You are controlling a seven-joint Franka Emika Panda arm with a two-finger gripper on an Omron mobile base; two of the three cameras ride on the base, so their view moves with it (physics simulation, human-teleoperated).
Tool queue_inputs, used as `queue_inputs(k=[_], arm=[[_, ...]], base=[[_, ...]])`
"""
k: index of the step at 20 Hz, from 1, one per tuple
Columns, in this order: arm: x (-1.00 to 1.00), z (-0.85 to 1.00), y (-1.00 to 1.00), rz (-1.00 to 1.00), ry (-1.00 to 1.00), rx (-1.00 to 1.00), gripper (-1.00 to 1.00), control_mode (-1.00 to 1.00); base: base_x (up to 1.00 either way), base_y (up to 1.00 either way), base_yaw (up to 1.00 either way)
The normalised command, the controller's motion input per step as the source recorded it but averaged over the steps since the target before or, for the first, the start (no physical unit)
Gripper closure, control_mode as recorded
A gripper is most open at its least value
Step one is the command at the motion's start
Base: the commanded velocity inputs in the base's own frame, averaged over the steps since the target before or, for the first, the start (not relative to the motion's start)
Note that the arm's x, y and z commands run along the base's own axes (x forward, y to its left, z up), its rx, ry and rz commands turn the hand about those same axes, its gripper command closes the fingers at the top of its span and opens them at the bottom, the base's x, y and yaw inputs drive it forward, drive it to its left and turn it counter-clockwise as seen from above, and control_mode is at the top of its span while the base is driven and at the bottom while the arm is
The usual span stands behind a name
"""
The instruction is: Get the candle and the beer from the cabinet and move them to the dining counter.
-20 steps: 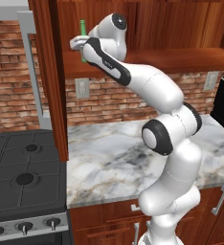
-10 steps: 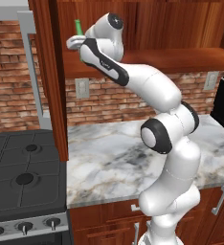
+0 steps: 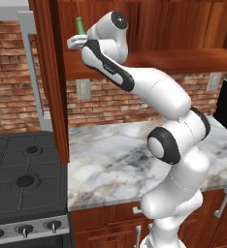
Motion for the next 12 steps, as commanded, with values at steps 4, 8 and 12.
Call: queue_inputs(k=[4,8,12], arm=[[-0.66,-0.12,-0.17,0.00,-0.09,0.01,1.00,-1.00],[-0.64,-0.13,-0.33,0.00,-0.08,0.01,1.00,-1.00],[-0.66,-0.02,-0.35,0.00,-0.06,0.04,1.00,-1.00]], base=[[0.00,0.00,0.00],[0.00,0.00,0.00],[0.00,0.00,0.00]])
